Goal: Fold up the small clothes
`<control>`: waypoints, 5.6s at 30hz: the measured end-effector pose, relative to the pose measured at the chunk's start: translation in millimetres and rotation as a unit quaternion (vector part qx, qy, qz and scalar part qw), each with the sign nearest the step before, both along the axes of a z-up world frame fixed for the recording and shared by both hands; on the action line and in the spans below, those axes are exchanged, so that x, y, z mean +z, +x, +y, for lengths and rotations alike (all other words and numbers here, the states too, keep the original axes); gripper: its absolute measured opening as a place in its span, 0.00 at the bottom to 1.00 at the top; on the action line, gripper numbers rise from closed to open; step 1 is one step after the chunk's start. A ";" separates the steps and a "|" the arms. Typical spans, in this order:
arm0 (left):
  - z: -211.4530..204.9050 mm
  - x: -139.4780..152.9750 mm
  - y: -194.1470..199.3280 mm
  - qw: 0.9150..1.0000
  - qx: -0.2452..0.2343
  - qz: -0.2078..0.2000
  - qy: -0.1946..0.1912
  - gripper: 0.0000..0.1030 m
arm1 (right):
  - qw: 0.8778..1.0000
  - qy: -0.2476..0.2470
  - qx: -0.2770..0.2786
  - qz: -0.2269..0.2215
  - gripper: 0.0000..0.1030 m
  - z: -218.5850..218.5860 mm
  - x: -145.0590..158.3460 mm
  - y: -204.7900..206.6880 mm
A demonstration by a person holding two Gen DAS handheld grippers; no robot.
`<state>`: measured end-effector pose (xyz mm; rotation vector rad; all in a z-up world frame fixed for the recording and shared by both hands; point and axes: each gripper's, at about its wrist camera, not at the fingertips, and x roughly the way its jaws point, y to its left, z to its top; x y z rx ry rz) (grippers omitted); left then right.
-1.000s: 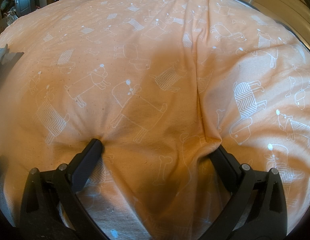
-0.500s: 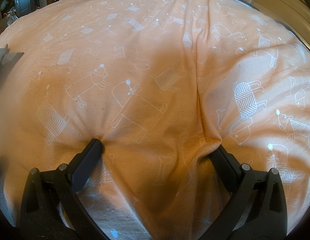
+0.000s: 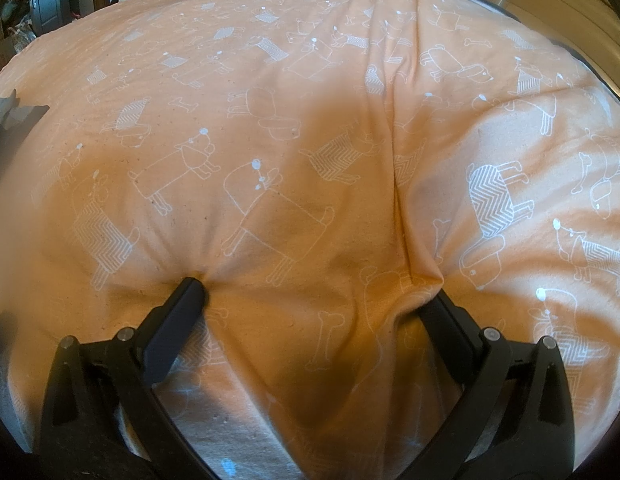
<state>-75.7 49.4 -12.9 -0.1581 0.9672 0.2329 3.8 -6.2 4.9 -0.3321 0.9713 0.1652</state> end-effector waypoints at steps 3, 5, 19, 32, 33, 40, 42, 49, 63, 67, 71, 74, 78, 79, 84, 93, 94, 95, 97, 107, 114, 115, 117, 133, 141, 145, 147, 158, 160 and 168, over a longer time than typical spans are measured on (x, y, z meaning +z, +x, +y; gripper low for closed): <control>-1.0 0.5 -1.3 1.000 0.000 0.001 -0.001 1.00 | 1.000 0.000 0.000 -0.001 1.00 0.0 0.0 -0.3; 0.2 -0.4 -1.2 1.000 0.001 0.009 -0.006 1.00 | 1.000 0.001 0.000 0.000 1.00 -0.3 0.1 -1.0; 0.2 0.5 -0.6 1.000 0.002 0.015 -0.009 1.00 | 1.000 0.005 0.000 0.003 1.00 -1.2 -0.5 0.1; 0.7 0.4 -0.9 1.000 0.003 0.019 -0.013 1.00 | 1.000 0.005 0.000 0.003 1.00 -1.6 -0.4 0.3; 0.6 0.4 -0.8 1.000 0.003 0.019 -0.013 1.00 | 1.000 0.005 0.000 0.003 1.00 -1.6 -0.4 0.3; 0.5 0.3 -0.6 1.000 0.003 0.019 -0.013 1.00 | 1.000 0.006 -0.001 0.005 1.00 -0.1 -0.1 1.0; 0.5 0.5 -0.8 1.000 0.003 0.019 -0.013 1.00 | 1.000 0.006 -0.001 0.004 1.00 0.7 0.3 0.7; 0.7 0.9 -1.1 1.000 0.003 0.019 -0.013 1.00 | 1.000 0.007 -0.001 0.004 1.00 0.4 0.5 0.8; 0.3 1.0 -1.2 1.000 0.003 0.018 -0.012 1.00 | 1.000 0.007 -0.001 0.004 1.00 0.4 0.8 0.7; 0.8 1.0 -1.5 1.000 0.003 0.016 -0.014 1.00 | 1.000 0.007 -0.001 0.004 1.00 0.0 0.8 0.9; 1.9 0.8 -1.5 1.000 0.004 0.019 -0.014 1.00 | 1.000 0.007 -0.001 0.004 1.00 0.0 0.7 0.5; 1.6 1.3 -1.5 1.000 0.004 0.018 -0.015 1.00 | 1.000 0.007 -0.001 0.004 1.00 0.3 0.8 0.3; -4.8 0.6 2.8 1.000 0.006 0.021 0.001 1.00 | 1.000 0.008 -0.001 0.004 1.00 0.6 0.7 0.1; -6.0 0.4 4.1 1.000 0.006 0.023 0.002 1.00 | 1.000 0.008 -0.001 0.004 1.00 1.2 0.9 -0.4; -7.8 1.1 9.0 1.000 0.003 0.029 0.008 1.00 | 1.000 0.009 -0.001 0.004 1.00 3.1 1.6 -2.4; 23.6 4.5 15.6 0.987 -0.108 0.075 -0.088 1.00 | 1.000 0.004 0.021 0.019 1.00 -2.3 6.7 7.8; 25.3 4.3 16.3 0.985 -0.117 0.081 -0.094 1.00 | 0.999 -0.002 0.027 0.030 1.00 -0.8 8.6 9.4; 26.3 4.6 17.1 0.984 -0.126 0.087 -0.096 1.00 | 0.998 -0.011 0.034 0.046 1.00 1.0 11.2 10.3; 28.0 7.0 15.7 0.978 -0.154 0.097 -0.107 1.00 | 0.996 -0.038 0.054 0.057 1.00 7.2 17.9 6.5; 70.0 108.9 -54.7 0.950 -0.243 0.026 -0.192 1.00 | 0.962 -0.008 0.075 -0.264 1.00 33.3 142.3 -116.2; 131.7 194.0 -121.1 0.923 -0.271 -0.051 -0.268 1.00 | 0.934 0.108 0.091 -0.328 1.00 43.6 246.8 -222.8; 135.3 199.1 -127.4 0.917 -0.278 -0.055 -0.281 1.00 | 0.936 0.109 0.095 -0.320 1.00 49.7 251.1 -224.5; 154.2 206.5 -158.5 0.900 -0.292 -0.050 -0.321 1.00 | 0.936 0.117 0.117 -0.311 1.00 60.4 253.8 -242.9; 304.7 233.1 -324.8 0.897 -0.270 -0.092 -0.337 1.00 | 0.939 0.181 0.170 -0.237 1.00 111.1 248.2 -323.7; 477.0 248.5 -365.3 0.962 -0.020 -0.184 -0.200 1.00 | 0.942 0.222 0.204 -0.148 1.00 170.7 215.0 -294.8; 519.4 254.6 -382.3 0.970 0.134 -0.188 0.070 1.00 | 0.956 0.198 0.198 -0.083 1.00 206.0 174.4 -265.2; 533.9 235.7 -374.2 0.970 0.135 -0.171 0.104 1.00 | 0.964 0.187 0.184 -0.052 1.00 218.2 151.1 -252.1; 554.1 45.1 -293.2 0.995 0.090 0.031 -0.019 1.00 | 0.976 0.182 0.112 0.038 1.00 211.8 83.4 -258.8; 544.9 35.6 -289.4 0.996 0.085 0.031 0.001 1.00 | 0.975 0.192 0.106 0.031 1.00 206.1 87.7 -266.3; 546.7 36.3 -298.2 0.997 0.079 0.009 -0.011 1.00 | 0.961 0.233 0.102 0.112 1.00 185.5 94.7 -253.3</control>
